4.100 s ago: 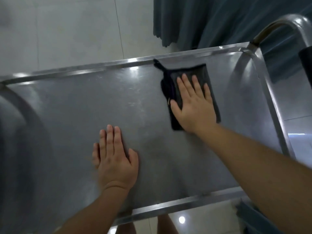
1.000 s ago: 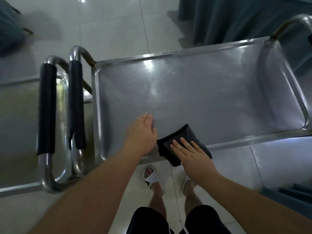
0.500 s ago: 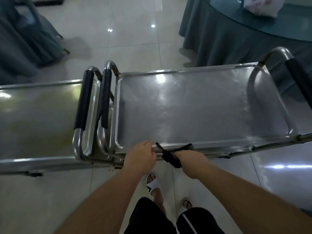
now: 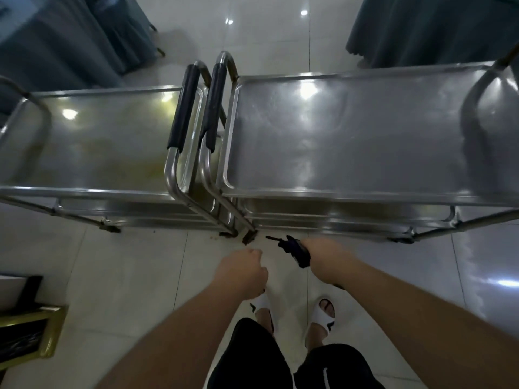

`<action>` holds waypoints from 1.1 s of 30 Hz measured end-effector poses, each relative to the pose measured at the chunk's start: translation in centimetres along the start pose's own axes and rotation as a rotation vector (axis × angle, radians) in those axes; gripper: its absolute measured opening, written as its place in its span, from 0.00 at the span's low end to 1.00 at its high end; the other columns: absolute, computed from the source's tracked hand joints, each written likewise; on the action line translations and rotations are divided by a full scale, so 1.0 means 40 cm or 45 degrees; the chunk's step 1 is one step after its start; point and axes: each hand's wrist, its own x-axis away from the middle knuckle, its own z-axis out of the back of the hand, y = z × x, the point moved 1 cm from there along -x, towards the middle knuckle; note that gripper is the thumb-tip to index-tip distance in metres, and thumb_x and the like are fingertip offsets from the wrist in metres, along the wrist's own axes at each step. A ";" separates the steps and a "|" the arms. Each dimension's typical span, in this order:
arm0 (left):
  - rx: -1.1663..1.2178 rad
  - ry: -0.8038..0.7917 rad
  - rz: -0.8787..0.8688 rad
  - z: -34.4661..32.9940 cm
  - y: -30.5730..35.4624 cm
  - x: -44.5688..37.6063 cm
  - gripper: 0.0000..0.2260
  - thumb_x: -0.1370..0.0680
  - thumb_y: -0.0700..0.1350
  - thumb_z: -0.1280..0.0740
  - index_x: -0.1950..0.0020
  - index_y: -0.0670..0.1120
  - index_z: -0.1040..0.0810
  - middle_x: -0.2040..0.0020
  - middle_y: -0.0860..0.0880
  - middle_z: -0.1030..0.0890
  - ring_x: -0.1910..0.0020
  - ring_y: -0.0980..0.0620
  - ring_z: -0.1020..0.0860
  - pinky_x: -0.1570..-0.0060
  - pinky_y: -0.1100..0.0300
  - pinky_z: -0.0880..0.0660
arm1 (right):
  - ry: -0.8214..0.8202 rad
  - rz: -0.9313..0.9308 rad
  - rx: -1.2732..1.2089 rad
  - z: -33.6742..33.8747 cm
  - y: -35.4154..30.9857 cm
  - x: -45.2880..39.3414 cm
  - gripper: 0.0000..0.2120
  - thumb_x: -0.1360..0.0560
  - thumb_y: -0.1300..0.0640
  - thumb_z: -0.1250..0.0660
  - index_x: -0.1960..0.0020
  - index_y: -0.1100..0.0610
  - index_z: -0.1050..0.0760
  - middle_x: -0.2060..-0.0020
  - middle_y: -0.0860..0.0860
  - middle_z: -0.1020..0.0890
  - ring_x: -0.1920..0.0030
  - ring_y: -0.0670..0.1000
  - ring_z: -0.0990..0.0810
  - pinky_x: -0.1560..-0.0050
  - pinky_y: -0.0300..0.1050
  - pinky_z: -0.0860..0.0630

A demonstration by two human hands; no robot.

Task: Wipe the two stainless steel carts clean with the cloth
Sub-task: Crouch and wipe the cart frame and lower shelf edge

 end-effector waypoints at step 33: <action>0.757 0.295 0.229 -0.222 -0.287 -0.645 0.23 0.16 0.52 0.38 0.21 0.51 0.33 0.27 0.44 0.24 0.35 0.40 0.23 0.47 0.56 0.27 | 0.496 0.061 -0.332 -0.183 0.037 -0.577 0.21 0.16 0.57 0.43 0.25 0.45 0.31 0.34 0.50 0.21 0.41 0.56 0.19 0.45 0.50 0.21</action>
